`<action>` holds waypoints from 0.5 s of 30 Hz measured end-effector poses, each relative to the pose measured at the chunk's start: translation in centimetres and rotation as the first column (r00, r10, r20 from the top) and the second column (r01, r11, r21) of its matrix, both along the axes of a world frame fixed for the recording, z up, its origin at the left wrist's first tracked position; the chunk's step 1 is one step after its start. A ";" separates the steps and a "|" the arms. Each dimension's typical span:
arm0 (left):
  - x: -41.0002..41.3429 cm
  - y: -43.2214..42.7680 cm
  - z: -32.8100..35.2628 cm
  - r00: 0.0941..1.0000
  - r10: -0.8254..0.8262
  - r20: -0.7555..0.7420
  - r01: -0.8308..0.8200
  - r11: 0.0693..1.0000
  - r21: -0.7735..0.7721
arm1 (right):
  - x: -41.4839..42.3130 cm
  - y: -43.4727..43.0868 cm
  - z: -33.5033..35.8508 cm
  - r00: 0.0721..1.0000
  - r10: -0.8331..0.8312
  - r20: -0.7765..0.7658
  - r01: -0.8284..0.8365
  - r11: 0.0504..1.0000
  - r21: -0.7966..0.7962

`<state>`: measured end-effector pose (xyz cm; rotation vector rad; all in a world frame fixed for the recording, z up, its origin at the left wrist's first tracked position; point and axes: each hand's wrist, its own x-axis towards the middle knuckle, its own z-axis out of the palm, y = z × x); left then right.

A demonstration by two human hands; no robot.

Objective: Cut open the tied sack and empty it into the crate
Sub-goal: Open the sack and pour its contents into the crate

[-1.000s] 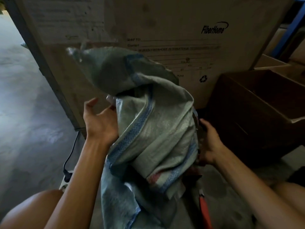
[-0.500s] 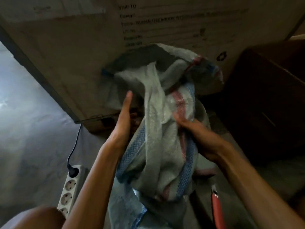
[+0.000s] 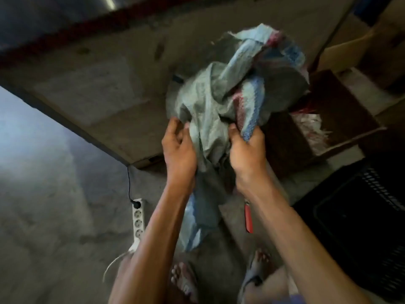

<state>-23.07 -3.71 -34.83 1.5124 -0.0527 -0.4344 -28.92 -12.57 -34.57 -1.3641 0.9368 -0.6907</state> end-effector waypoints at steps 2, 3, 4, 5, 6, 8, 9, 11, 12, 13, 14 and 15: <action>-1.5 0.2 7.5 0.999 -0.042 0.009 0.042 0.999 0.020 | -1.5 1.3 7.2 0.999 -0.028 -0.016 0.029 0.997 0.065; -2.7 0.6 11.4 0.997 -0.079 0.004 0.079 0.996 0.039 | -2.6 2.0 10.6 0.999 -0.035 -0.039 0.038 0.996 0.079; -4.0 1.1 14.9 0.992 -0.122 -0.023 0.123 0.991 0.053 | -4.1 2.9 14.1 0.997 -0.036 -0.064 0.042 0.994 0.098; -5.5 1.8 18.2 0.985 -0.161 -0.058 0.164 0.985 0.058 | -5.9 3.8 17.5 0.996 -0.039 -0.079 0.049 0.990 0.133; -6.9 2.6 21.0 0.976 -0.196 -0.096 0.202 0.978 0.058 | -7.7 4.6 20.8 0.996 -0.041 -0.080 0.054 0.985 0.163; -9.1 3.7 26.8 0.954 -0.277 -0.119 0.283 0.958 0.039 | -11.0 5.3 27.0 0.995 -0.050 -0.086 0.061 0.988 0.141; -9.7 3.7 29.5 0.940 -0.331 -0.080 0.333 0.943 0.023 | -12.3 5.1 29.8 0.995 -0.058 -0.077 0.066 0.992 0.108; -10.6 2.9 33.7 0.895 -0.445 0.004 0.445 0.895 0.004 | -14.6 4.0 34.6 0.993 -0.104 -0.058 0.110 0.988 0.106; -11.4 2.2 35.7 0.864 -0.502 0.031 0.503 0.864 -0.032 | -15.8 3.6 36.8 0.989 -0.140 -0.047 0.145 0.983 0.111; -12.5 1.6 37.4 0.839 -0.542 0.040 0.543 0.836 -0.071 | -17.3 3.2 38.3 0.980 -0.193 -0.041 0.197 0.974 0.116; -13.6 0.9 38.5 0.817 -0.574 0.054 0.576 0.813 -0.084 | -18.8 3.0 39.4 0.968 -0.249 -0.040 0.252 0.962 0.102; -14.9 0.3 39.2 0.792 -0.607 0.068 0.611 0.788 -0.083 | -20.4 3.1 40.1 0.954 -0.298 -0.045 0.301 0.950 0.088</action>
